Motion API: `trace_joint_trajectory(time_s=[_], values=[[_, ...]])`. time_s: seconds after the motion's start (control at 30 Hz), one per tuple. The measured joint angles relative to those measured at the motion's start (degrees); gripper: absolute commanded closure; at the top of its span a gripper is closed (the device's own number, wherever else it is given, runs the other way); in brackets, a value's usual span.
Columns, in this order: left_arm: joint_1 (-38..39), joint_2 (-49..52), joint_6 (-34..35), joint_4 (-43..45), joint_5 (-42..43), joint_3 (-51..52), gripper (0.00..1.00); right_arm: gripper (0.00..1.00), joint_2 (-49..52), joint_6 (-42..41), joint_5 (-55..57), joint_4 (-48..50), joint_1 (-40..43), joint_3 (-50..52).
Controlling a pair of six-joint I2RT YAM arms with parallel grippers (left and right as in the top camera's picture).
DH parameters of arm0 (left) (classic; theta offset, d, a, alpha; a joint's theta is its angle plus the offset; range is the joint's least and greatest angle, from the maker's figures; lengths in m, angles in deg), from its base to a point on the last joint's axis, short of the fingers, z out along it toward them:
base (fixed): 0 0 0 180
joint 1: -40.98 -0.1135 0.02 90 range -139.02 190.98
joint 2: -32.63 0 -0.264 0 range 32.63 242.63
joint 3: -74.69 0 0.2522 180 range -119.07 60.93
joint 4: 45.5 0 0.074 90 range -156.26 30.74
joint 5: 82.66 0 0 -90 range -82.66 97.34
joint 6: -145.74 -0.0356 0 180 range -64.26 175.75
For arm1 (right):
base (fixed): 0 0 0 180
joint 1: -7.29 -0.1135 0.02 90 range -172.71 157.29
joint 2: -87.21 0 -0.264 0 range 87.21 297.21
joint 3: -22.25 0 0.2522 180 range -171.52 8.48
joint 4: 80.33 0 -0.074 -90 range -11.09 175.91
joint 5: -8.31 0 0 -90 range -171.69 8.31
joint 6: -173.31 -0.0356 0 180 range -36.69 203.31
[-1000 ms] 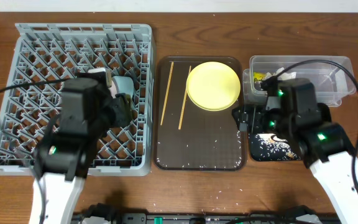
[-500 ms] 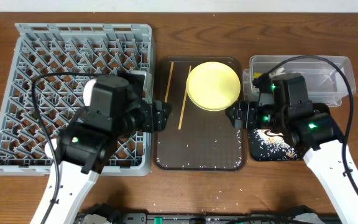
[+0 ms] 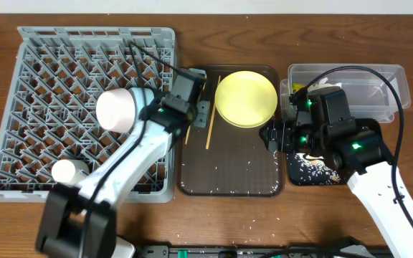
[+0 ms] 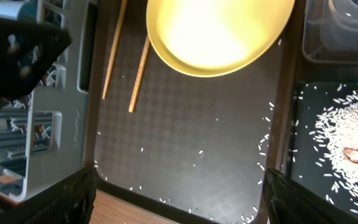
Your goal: Sort waste into correct bins and load items into the dishwasher
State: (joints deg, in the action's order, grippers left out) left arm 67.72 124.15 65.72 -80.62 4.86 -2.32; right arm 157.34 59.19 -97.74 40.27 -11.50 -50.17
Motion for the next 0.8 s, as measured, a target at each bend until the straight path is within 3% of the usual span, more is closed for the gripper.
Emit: trace_joint_trajectory(time_s=[0.37, 0.5, 0.67, 0.8], values=[[-0.04, 18.29, -4.26, 16.57, -7.54, 0.0, 0.65, 0.17, 0.0, -0.7, 0.07, -0.37, 0.0, 0.0], [-0.04, 20.94, -4.26, 17.27, -8.35, 0.0, 0.67, 0.16, 0.0, -0.96, 0.07, -0.33, 0.0, 0.0], [-0.04, 20.98, -3.26, 15.23, -7.5, -0.46, 0.84, 0.17, 0.0, -1.09, 0.26, 0.11, 0.0, 0.0], [-0.04, 20.96, 0.33, 12.0, -6.82, -1.27, 0.88, 0.18, 0.0, -1.09, 0.33, 0.11, 0.0, 0.0]])
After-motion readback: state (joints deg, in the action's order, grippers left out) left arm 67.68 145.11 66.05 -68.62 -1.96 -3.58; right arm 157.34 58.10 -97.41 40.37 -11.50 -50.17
